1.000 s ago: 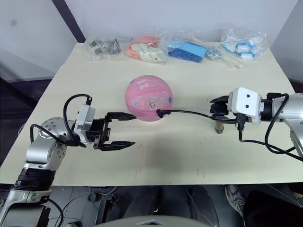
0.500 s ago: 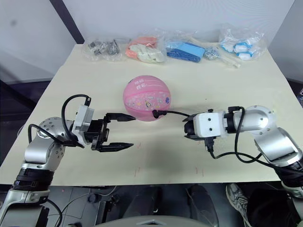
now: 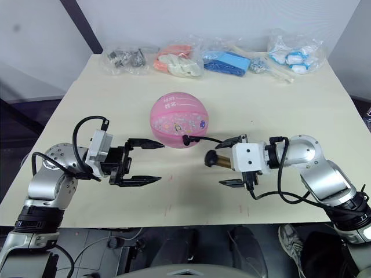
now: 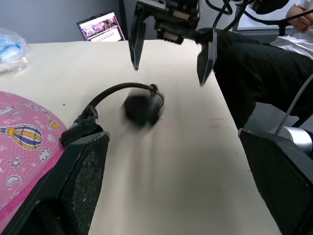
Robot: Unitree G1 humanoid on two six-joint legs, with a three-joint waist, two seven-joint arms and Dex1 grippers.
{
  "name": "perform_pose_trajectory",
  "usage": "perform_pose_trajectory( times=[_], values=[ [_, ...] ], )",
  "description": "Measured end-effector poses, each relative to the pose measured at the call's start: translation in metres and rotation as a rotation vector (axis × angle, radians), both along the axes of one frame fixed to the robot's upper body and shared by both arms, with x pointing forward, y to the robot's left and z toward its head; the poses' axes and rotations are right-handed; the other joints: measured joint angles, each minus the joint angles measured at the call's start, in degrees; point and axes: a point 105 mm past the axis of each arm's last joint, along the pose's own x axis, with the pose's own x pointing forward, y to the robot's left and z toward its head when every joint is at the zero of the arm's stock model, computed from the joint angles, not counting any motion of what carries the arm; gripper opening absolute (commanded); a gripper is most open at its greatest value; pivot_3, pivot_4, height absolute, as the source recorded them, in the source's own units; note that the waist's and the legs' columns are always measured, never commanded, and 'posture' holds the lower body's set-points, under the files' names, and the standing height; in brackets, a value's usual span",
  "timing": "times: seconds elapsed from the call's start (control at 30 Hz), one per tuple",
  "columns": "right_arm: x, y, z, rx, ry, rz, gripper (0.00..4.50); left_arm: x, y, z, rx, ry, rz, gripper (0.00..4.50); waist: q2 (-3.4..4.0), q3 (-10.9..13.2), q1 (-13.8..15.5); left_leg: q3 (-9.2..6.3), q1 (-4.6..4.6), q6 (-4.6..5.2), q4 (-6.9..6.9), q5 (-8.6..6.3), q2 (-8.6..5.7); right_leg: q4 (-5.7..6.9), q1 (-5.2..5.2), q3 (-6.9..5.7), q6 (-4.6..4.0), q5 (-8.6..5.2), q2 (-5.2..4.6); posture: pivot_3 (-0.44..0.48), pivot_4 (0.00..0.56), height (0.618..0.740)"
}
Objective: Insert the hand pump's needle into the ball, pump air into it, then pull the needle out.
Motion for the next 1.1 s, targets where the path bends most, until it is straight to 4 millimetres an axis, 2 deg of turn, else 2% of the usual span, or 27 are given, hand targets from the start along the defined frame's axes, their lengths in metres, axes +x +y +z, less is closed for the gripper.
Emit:
perform_pose_trajectory(
  times=[0.23,0.37,0.57,0.73,0.9,1.1],
  values=[
    [-0.001,-0.009,0.013,0.155,0.074,-0.075,4.44,0.004,0.001,0.002,0.0,-0.015,0.002,4.5,0.0,0.0,0.0,0.0,-0.01,0.01,0.01,-0.01,0.0,0.0,0.0,0.01,0.0,0.0,0.0,0.0,0.15,0.74],
    [-0.002,-0.015,0.02,0.323,0.089,-0.151,4.44,0.006,0.005,0.004,-0.01,-0.023,0.023,4.5,-0.03,0.0,0.1,-0.02,-0.01,0.05,0.01,-0.03,0.0,0.02,0.0,0.0,0.0,0.0,0.01,0.0,0.15,0.74],
    [-0.011,-0.03,0.027,0.573,0.119,-0.266,4.44,0.02,0.013,0.019,-0.059,-0.064,0.112,4.5,-0.03,0.0,0.1,0.02,0.04,0.19,0.06,-0.11,0.0,0.13,0.01,0.06,0.0,0.01,0.02,0.0,0.15,0.74],
    [-0.02,-0.031,0.023,0.659,0.124,-0.289,4.44,0.049,0.017,0.046,-0.142,-0.111,0.222,4.5,-0.04,0.0,0.0,0.01,0.06,0.2,0.25,-0.11,-0.01,0.26,0.04,0.04,-0.04,0.05,0.1,0.0,0.15,0.74],
    [-0.024,-0.026,0.023,0.709,0.125,-0.291,4.44,0.08,0.011,0.066,-0.197,-0.128,0.314,4.5,-0.06,0.0,-0.1,0.02,0.05,0.2,0.6,-0.11,-0.01,0.52,0.03,0.08,-0.04,0.04,0.22,0.0,0.15,0.74],
    [-0.026,-0.021,0.019,0.74,0.131,-0.304,4.44,0.108,0.002,0.076,-0.204,-0.114,0.392,4.5,-0.07,0.0,-0.2,0.08,0.03,0.19,0.71,-0.11,-0.06,0.58,0.02,0.13,-0.03,0.03,0.21,0.0,0.15,0.74]
  ],
)
